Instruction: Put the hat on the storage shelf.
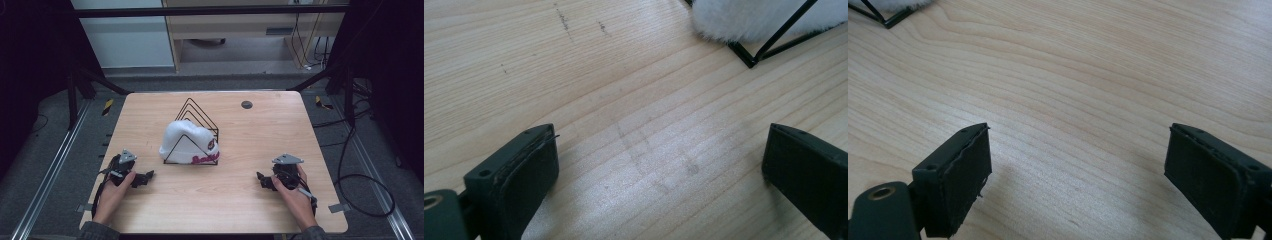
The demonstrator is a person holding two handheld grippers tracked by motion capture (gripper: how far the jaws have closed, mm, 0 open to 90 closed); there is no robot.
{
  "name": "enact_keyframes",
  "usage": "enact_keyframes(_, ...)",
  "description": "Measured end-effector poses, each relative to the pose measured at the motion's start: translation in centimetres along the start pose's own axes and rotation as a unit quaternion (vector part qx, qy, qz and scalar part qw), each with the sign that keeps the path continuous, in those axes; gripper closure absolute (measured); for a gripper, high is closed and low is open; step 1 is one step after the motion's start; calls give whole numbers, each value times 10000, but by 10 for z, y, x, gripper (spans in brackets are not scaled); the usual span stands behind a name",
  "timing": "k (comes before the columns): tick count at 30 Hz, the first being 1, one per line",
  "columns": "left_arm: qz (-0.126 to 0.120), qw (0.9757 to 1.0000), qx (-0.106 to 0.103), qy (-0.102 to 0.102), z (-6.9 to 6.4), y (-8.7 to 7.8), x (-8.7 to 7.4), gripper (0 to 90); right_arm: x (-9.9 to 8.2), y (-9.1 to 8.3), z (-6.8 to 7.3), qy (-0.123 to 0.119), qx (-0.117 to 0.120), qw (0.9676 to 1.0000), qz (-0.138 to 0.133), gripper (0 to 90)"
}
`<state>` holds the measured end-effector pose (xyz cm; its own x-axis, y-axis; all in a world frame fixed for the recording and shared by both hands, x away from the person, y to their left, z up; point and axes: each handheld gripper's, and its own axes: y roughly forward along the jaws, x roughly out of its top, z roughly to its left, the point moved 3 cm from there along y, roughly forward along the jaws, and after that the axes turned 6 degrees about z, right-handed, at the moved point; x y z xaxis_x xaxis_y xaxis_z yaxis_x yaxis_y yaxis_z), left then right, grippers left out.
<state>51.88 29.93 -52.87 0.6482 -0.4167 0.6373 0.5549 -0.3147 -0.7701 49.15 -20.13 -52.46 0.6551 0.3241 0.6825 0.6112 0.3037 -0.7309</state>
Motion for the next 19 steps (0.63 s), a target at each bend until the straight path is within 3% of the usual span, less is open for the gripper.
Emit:
enact_keyframes(6,0,10000,-2,1,0,0,0,8,0,10,3,64,-177,9998,85,109)
enact_keyframes(15,-14,10000,-8,-5,0,0,0,8,1,11,4,221,-198,9995,116,100)
enact_keyframes(19,-12,10000,-9,-3,0,0,0,7,-1,10,6,383,-384,9985,108,95)
